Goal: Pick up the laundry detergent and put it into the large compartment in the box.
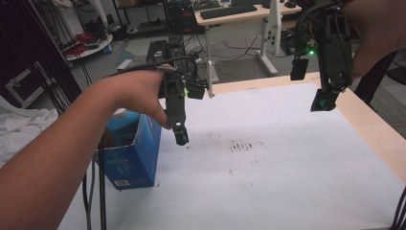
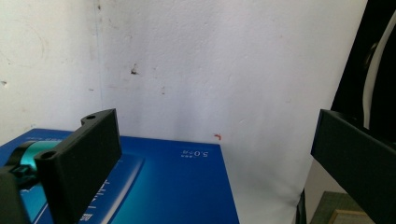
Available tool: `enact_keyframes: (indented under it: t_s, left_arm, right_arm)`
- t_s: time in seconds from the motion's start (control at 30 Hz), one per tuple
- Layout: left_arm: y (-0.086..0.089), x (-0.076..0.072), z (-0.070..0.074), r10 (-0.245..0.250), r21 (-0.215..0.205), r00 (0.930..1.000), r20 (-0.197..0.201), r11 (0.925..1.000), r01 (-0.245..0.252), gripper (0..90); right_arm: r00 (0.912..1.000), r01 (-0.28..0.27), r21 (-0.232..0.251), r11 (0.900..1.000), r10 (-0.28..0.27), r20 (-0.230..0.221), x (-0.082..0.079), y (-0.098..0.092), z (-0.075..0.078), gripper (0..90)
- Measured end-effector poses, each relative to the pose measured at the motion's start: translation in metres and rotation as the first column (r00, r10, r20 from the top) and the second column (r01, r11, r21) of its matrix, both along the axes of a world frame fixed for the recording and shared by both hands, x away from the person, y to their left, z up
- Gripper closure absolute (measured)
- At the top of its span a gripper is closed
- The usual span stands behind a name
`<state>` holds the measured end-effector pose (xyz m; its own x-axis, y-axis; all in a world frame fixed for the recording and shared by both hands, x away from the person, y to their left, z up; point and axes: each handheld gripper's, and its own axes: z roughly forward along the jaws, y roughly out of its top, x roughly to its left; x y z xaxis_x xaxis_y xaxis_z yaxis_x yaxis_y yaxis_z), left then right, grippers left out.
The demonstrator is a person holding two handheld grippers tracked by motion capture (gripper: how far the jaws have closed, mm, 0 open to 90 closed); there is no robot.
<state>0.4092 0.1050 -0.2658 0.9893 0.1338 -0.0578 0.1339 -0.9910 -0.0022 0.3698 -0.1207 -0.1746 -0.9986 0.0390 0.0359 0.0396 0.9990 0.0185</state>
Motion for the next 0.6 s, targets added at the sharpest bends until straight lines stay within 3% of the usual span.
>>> enact_keyframes:
  t_s: [0.37,0.6]
  left_arm:
    - [-0.0051,0.0005,-0.0005,0.000,-0.024,1.0000,0.003,0.9997,0.000,1.7]
    - [-0.0069,-0.0002,-0.0008,-0.006,-0.017,1.0000,0.003,0.9998,0.007,1.6]
  right_arm:
    - [0.9998,-0.019,0.007,1.000,0.019,0.004,0.0062,-0.0035,0.0019,2.3]
    - [0.9997,-0.025,0.003,1.000,0.025,0.002,0.0060,-0.0012,0.0012,2.3]
